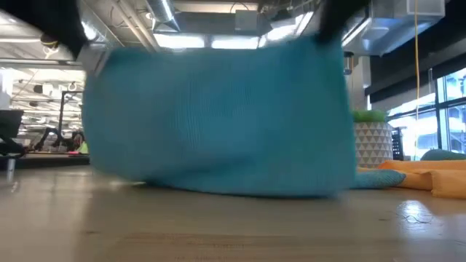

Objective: Fold microfiber towels
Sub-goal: Fold the left blue cloth

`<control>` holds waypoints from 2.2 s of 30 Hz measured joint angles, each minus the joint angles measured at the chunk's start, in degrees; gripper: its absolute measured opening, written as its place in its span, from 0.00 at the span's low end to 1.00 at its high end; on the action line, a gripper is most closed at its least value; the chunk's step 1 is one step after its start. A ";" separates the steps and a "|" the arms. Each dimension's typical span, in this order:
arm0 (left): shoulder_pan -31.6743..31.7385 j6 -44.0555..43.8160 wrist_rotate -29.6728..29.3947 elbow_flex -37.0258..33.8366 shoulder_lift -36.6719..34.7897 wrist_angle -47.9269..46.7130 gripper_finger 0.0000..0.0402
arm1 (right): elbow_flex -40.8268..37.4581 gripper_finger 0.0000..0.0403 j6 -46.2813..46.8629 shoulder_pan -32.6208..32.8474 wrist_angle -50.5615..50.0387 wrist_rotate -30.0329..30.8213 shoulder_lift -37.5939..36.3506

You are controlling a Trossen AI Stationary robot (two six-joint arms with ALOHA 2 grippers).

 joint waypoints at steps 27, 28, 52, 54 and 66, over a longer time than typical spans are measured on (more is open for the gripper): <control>-19.02 -20.28 -24.88 13.16 -13.65 -13.91 0.00 | 30.12 0.03 -51.07 9.79 8.30 42.39 -0.83; -19.99 -20.79 -25.73 13.14 -13.62 -13.75 0.00 | 30.12 0.03 -53.10 10.28 9.33 44.59 -0.83; -17.00 -16.29 -25.83 13.16 -12.33 -3.31 0.00 | 30.09 0.02 -31.27 7.81 -16.32 55.03 -2.14; -16.90 -12.96 -25.89 13.11 -12.08 -0.68 0.00 | 30.09 0.02 -28.95 7.28 -16.02 55.24 -3.23; -20.43 -8.22 -37.15 16.13 -12.73 -1.13 0.00 | 30.12 0.03 -30.97 6.73 -6.34 35.44 -3.78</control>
